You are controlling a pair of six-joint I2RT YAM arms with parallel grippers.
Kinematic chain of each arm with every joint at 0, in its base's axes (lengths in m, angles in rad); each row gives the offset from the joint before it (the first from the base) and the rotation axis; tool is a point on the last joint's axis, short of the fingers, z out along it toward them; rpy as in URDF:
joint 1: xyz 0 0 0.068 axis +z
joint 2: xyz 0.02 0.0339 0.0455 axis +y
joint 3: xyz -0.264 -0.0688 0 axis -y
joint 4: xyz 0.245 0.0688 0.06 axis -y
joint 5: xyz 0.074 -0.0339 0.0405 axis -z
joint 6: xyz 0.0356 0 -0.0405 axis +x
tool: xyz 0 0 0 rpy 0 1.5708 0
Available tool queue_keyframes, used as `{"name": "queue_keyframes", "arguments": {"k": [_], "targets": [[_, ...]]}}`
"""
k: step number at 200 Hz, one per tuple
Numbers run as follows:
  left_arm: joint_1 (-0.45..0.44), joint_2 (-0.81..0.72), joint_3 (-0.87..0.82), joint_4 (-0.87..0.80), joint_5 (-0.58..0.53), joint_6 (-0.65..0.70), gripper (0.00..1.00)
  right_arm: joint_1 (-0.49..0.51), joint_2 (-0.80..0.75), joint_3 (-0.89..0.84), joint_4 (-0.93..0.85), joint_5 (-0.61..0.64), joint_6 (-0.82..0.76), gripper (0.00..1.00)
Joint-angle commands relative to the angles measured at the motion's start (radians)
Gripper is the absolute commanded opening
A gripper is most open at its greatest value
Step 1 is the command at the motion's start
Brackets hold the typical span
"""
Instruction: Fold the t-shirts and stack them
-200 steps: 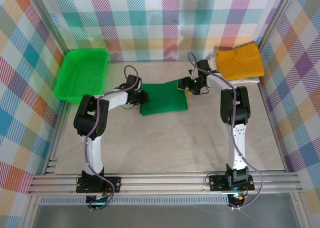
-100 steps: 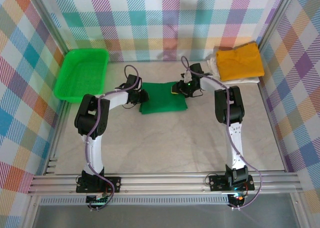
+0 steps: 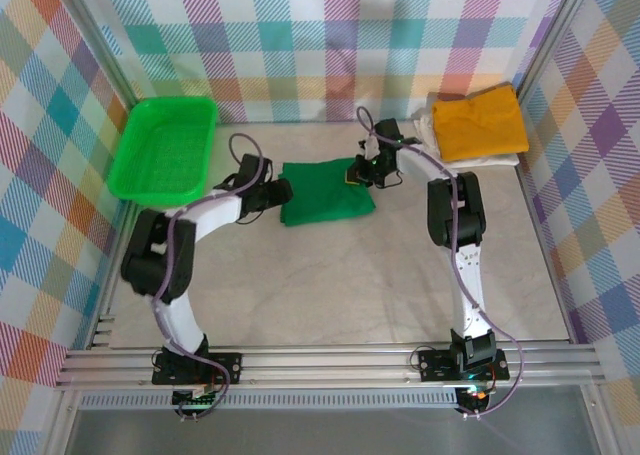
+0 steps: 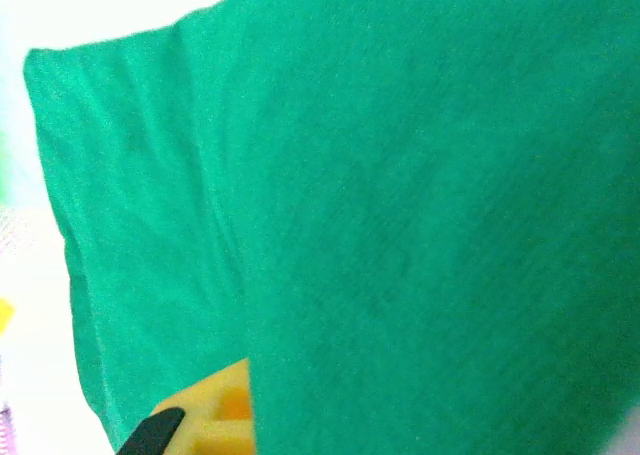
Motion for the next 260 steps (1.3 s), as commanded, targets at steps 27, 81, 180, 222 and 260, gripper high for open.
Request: {"name": "queue_keyframes", "arguments": {"k": [27,81,180,222,260], "targets": [[-0.066,-0.318,-0.096,-0.008,-0.085,0.017,0.71,-0.109,0.02,0.32,-0.343,0.276,-0.298,0.0],[-0.142,-0.391,-0.128,-0.104,-0.131,0.066,0.71,-0.144,0.091,0.695,-0.443,0.607,-0.676,0.0],[-0.143,-0.33,-0.134,-0.101,-0.126,0.059,0.7,-0.277,0.087,0.808,-0.208,0.631,-0.894,0.0],[-0.144,-0.302,-0.118,-0.102,-0.107,0.06,0.7,-0.325,0.077,0.812,-0.178,0.629,-0.918,0.0],[-0.144,-0.298,-0.09,-0.124,-0.1,0.085,0.7,-0.4,0.075,0.816,-0.131,0.636,-0.925,0.0]]}}
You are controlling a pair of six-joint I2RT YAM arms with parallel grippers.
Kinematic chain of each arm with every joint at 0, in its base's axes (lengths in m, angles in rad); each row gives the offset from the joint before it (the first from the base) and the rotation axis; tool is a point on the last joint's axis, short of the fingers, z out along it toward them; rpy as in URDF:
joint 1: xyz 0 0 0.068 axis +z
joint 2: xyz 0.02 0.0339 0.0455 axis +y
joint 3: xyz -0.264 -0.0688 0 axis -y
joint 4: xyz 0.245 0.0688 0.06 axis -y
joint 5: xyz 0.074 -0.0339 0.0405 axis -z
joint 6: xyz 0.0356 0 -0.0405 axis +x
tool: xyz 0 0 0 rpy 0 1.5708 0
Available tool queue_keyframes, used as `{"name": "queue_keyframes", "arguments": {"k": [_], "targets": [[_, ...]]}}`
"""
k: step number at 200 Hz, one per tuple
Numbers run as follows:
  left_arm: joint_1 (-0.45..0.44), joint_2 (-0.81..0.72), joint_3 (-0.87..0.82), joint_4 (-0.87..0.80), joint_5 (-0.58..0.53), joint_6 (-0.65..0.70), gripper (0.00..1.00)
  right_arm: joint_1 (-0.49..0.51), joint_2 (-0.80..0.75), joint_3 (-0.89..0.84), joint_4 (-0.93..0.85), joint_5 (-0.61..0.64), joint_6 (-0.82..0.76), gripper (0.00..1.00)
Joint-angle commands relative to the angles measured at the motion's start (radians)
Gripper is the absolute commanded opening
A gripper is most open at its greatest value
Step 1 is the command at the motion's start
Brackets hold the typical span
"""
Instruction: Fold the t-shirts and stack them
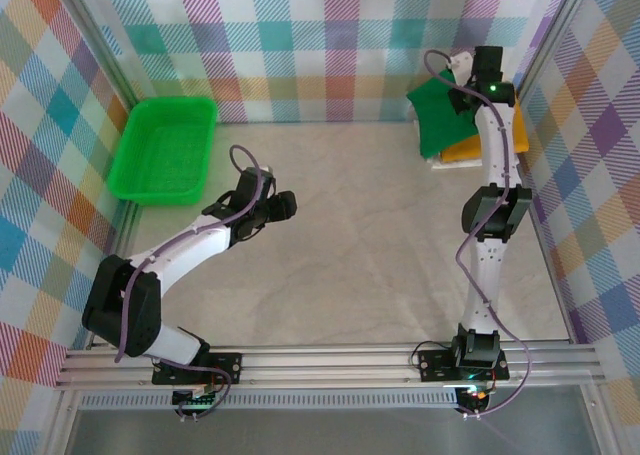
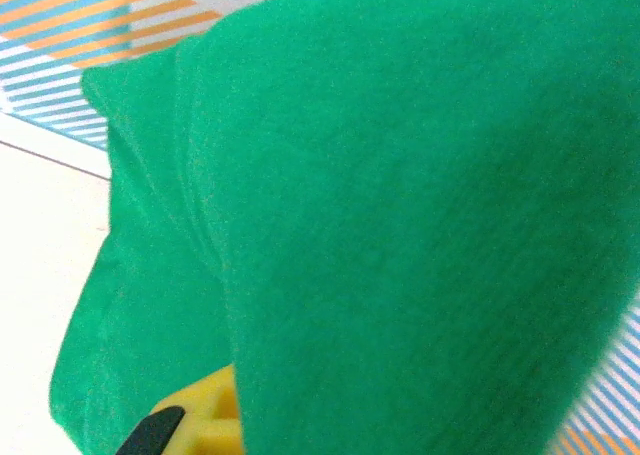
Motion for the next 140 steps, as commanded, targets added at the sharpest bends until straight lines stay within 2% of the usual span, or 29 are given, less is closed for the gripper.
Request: {"name": "queue_keyframes", "arguments": {"k": [1,43,79,82,85,95,99,140], "targets": [[-0.002,0.003,0.051,-0.03,0.011,0.033,0.7,-0.047,-0.02,0.041,0.089,0.002,-0.024,0.0],[-0.002,0.013,0.081,-0.062,-0.002,0.05,0.7,-0.067,0.045,0.036,0.214,0.1,-0.144,0.0],[-0.002,-0.005,0.109,-0.121,-0.04,0.06,0.72,-0.112,0.118,0.029,0.351,0.141,-0.164,0.0],[-0.002,-0.011,0.109,-0.124,-0.051,0.063,0.72,-0.117,0.127,0.03,0.366,0.148,-0.166,0.04],[-0.002,-0.017,0.108,-0.128,-0.06,0.065,0.73,-0.125,0.133,0.032,0.379,0.154,-0.169,0.14],[-0.002,-0.045,0.097,-0.133,-0.094,0.068,0.74,-0.137,0.152,0.035,0.422,0.184,-0.184,0.68],[-0.002,-0.057,0.091,-0.133,-0.106,0.071,0.74,-0.14,0.156,0.036,0.437,0.198,-0.191,0.79],[-0.002,-0.143,0.049,-0.147,-0.239,0.085,0.75,-0.161,0.104,0.028,0.433,0.253,-0.106,0.96]]}}
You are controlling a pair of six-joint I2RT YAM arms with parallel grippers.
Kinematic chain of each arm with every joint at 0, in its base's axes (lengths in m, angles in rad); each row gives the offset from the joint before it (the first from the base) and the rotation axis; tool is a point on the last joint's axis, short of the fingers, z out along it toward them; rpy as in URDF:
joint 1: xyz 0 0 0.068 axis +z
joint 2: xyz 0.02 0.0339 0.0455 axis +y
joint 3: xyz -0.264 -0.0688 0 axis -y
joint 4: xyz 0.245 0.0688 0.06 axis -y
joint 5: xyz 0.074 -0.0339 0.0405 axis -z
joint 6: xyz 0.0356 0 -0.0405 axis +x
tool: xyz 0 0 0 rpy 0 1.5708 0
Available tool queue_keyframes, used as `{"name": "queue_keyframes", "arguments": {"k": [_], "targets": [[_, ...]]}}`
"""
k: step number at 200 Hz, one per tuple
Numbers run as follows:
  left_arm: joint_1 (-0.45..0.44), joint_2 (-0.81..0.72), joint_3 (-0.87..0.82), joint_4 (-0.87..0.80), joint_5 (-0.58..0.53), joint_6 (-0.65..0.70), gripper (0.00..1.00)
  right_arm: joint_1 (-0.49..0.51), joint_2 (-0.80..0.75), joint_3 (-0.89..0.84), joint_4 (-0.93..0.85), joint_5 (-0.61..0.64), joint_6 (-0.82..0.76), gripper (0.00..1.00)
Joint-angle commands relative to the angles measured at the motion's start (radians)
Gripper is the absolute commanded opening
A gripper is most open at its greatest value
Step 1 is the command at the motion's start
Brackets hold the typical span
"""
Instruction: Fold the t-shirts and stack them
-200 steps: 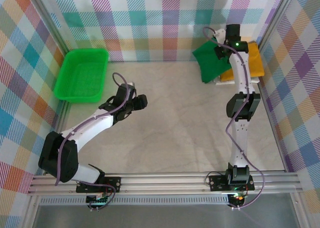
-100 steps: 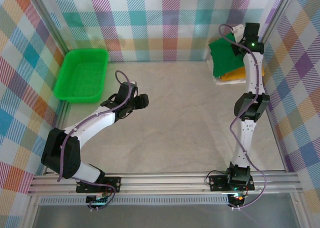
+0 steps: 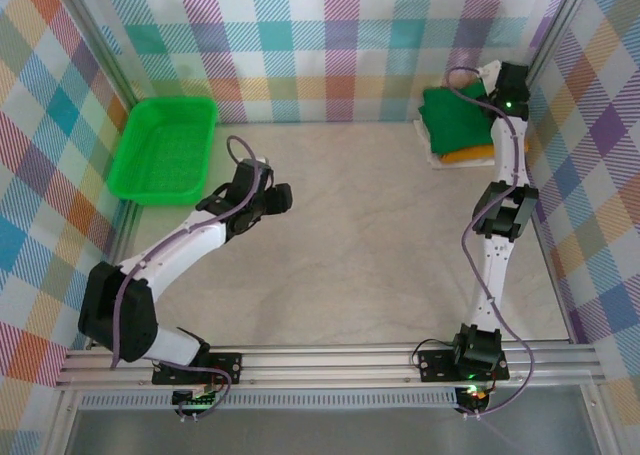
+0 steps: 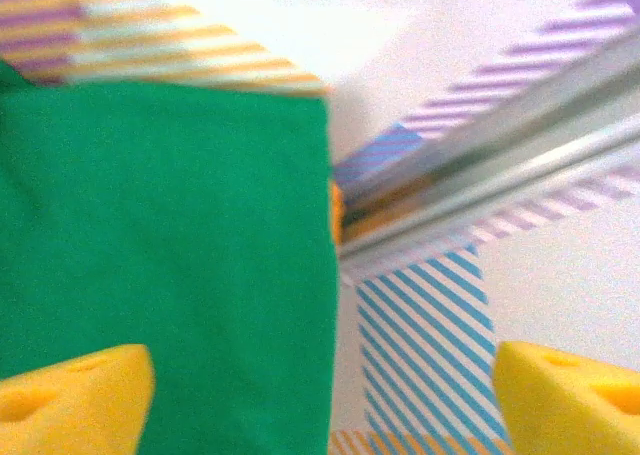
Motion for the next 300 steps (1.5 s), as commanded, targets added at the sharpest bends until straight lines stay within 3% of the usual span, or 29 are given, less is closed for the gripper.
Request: {"name": "queue_keyframes", "arguments": {"k": [1,38,58,65,90,119,140,163,178,203,226,246,271,286,300], "targets": [[-0.002,-0.071,-0.024,-0.025,-0.116,0.021,0.75,-0.016,-0.07,0.022,0.088,0.064,0.054,0.96],[-0.002,-0.188,-0.141,0.105,-0.303,0.009,0.77,-0.012,-0.245,-0.178,0.067,0.084,0.259,1.0],[0.002,-0.292,-0.291,0.282,-0.443,0.052,0.99,0.013,-0.435,-0.517,0.189,0.065,0.342,1.0],[0.008,-0.328,-0.348,0.357,-0.461,0.098,1.0,0.03,-0.515,-0.656,0.263,0.053,0.363,1.0],[0.062,-0.438,-0.513,0.538,-0.401,0.229,1.0,0.119,-0.797,-1.177,0.551,0.04,0.39,1.0],[0.114,-0.515,-0.703,0.77,-0.368,0.377,1.0,0.23,-1.062,-1.522,0.53,0.075,0.593,1.0],[0.168,-0.5,-0.784,0.841,-0.271,0.442,1.0,0.265,-1.215,-1.805,0.599,0.007,0.795,1.0],[0.241,-0.409,-0.793,0.847,-0.255,0.423,1.0,0.272,-1.287,-2.092,0.821,-0.071,0.74,1.0],[0.294,-0.331,-0.816,0.938,-0.2,0.405,1.0,0.267,-1.272,-2.166,0.848,-0.052,0.773,1.0],[0.365,-0.153,-0.804,1.098,-0.149,0.342,1.0,0.267,-1.203,-2.18,0.907,-0.17,0.747,1.0],[0.413,-0.039,-0.772,1.194,-0.052,0.286,1.0,0.266,-1.156,-2.246,1.128,-0.245,0.72,1.0],[0.416,0.08,-0.772,1.305,-0.064,0.278,1.0,0.26,-1.161,-2.302,1.225,-0.293,0.708,1.0],[0.415,0.1,-0.833,1.423,0.087,0.342,1.0,0.262,-1.098,-2.393,1.462,-0.346,0.688,1.0],[0.415,0.157,-0.811,1.442,0.16,0.37,1.0,0.257,-1.113,-2.348,1.346,-0.32,0.705,1.0],[0.415,0.149,-0.747,1.318,0.113,0.35,1.0,0.23,-1.109,-2.326,1.306,-0.323,0.742,1.0]]}}
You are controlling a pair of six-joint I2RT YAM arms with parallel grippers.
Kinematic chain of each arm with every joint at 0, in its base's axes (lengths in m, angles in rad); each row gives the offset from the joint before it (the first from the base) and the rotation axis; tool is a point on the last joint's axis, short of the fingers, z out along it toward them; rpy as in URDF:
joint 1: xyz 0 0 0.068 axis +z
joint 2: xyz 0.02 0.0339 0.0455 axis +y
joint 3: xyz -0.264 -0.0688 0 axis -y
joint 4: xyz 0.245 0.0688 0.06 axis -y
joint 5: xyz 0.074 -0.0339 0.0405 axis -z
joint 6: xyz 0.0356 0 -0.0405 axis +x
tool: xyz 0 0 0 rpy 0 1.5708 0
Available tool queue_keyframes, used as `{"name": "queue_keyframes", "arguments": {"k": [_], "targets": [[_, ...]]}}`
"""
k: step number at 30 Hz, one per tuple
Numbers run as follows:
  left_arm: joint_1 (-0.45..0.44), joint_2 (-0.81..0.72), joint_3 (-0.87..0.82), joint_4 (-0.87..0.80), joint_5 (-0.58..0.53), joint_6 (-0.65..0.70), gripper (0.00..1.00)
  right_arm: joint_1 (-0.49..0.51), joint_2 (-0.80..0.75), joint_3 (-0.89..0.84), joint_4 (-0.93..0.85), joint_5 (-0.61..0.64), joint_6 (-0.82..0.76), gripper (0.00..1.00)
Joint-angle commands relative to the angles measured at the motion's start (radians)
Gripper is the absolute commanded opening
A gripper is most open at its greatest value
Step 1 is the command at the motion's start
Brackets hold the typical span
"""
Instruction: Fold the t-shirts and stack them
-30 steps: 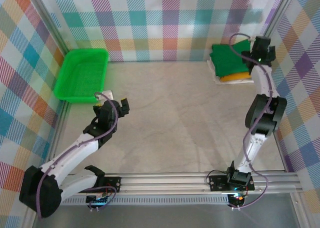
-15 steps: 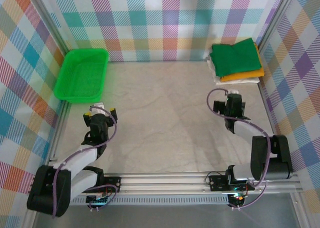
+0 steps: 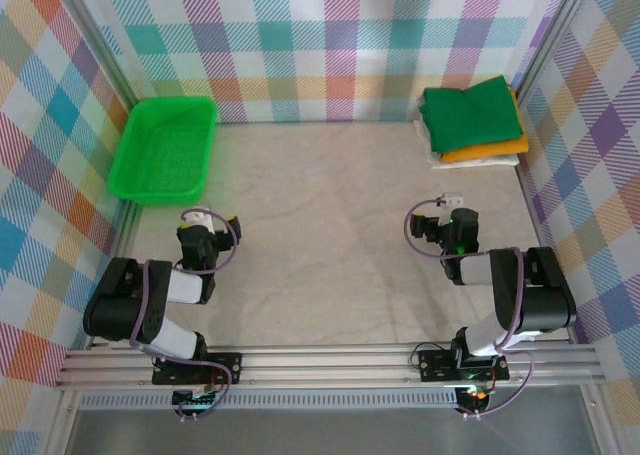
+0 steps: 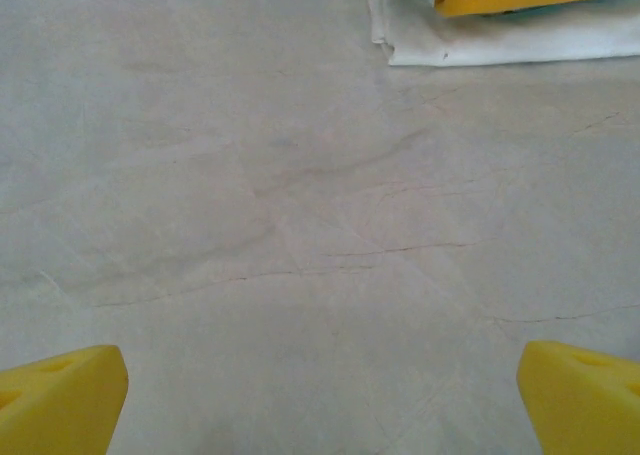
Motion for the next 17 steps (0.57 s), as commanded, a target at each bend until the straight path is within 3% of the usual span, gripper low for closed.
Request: {"name": "queue_keyframes", "arguments": {"k": [1,4,17], "targets": [[0.012,0.016,0.068,-0.02,0.051,0.013,1.0,-0.035,0.001,0.043,0.05,-0.034,0.036,1.0],[-0.014,0.038,0.16,-0.175,-0.057,0.006,1.0,-0.036,0.0,0.034,0.069,-0.034,0.031,1.0],[-0.016,0.037,0.153,-0.161,-0.059,0.008,1.0,-0.037,0.002,0.039,0.061,-0.055,0.026,1.0]]}}
